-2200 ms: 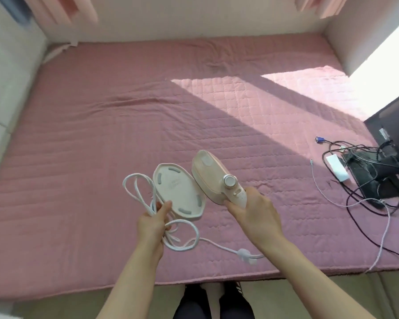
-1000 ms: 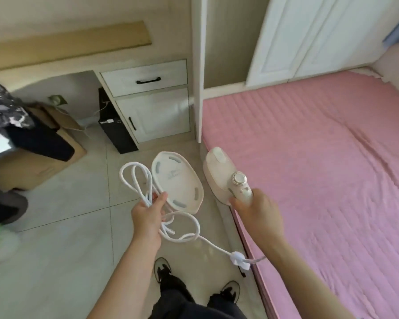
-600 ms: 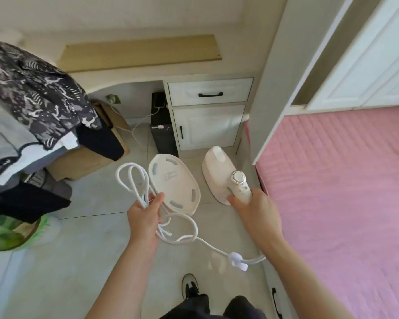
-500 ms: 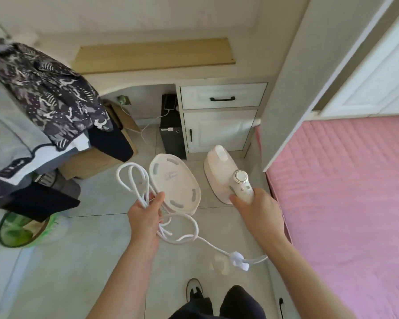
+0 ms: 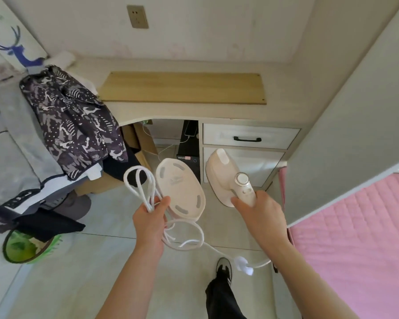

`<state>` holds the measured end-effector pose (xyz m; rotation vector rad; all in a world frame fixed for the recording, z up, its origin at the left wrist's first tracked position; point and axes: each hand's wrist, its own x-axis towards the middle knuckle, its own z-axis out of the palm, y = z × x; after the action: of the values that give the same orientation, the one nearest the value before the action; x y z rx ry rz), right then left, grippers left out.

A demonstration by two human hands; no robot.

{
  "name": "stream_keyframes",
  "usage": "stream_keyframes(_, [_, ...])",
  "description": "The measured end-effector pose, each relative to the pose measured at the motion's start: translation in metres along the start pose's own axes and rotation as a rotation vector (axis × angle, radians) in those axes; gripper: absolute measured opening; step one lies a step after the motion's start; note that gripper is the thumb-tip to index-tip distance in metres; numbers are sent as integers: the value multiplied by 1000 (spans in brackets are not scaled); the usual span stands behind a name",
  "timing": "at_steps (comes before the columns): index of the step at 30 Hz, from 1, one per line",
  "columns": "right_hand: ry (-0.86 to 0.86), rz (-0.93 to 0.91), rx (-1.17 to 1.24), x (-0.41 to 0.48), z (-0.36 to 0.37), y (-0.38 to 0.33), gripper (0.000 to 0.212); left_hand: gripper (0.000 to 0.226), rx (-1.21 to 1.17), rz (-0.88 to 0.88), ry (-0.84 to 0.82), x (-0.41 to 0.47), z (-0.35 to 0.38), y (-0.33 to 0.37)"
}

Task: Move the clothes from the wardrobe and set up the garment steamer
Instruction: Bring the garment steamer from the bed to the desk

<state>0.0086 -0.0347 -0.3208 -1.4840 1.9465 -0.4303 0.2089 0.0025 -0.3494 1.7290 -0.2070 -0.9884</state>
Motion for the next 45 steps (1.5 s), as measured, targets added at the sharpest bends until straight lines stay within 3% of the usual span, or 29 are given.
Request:
stream_keyframes(12, [-12, -45, -16, 157, -57, -47, 35, 14, 23, 145, 52, 71, 145, 78])
stream_keyframes(24, [68, -3, 29, 288, -74, -91, 37, 10, 96, 239, -33, 166, 259, 151])
stream_keyframes(34, [137, 110, 57, 405, -68, -139, 38, 11, 227, 168, -155, 269, 356, 202])
stream_keyframes(45, [145, 193, 20, 477, -79, -137, 36, 21, 291, -22, -226, 321, 443, 196])
